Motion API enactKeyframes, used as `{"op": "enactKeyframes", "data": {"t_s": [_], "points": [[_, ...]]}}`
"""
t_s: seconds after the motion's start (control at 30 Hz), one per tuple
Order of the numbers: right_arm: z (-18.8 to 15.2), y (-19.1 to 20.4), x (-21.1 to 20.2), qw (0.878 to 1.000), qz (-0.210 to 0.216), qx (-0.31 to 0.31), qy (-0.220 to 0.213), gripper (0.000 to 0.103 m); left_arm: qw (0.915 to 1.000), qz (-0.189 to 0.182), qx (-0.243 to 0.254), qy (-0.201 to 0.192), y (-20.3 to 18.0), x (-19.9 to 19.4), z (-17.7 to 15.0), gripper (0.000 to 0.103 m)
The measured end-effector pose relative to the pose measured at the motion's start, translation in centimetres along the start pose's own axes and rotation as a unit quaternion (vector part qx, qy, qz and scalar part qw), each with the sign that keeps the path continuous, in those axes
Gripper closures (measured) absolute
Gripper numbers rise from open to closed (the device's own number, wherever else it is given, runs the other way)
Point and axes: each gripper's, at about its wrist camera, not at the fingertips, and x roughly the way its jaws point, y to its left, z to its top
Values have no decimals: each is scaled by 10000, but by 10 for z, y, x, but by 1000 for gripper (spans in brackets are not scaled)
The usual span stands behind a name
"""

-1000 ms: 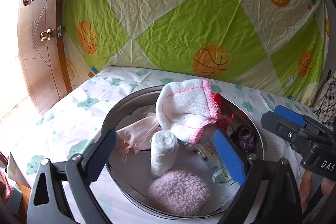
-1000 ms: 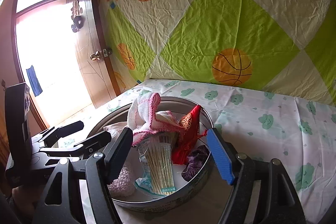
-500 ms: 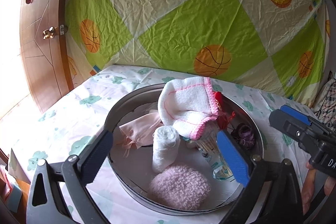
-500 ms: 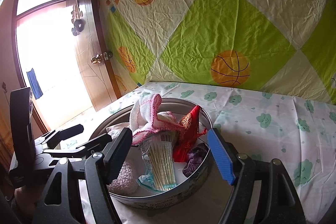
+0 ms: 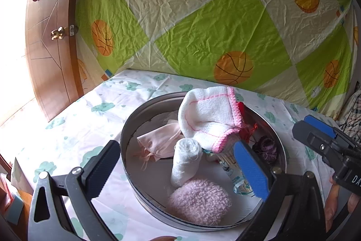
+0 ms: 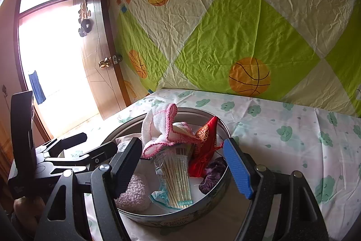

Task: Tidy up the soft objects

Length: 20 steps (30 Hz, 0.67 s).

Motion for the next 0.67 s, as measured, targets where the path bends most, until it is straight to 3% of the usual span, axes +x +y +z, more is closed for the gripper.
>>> {"op": "enactKeyframes", "data": {"t_s": [0.67], "points": [[-4, 4, 3, 9999, -19, -75, 78, 26, 10000, 57, 5, 28, -2, 1, -5, 1]]}}
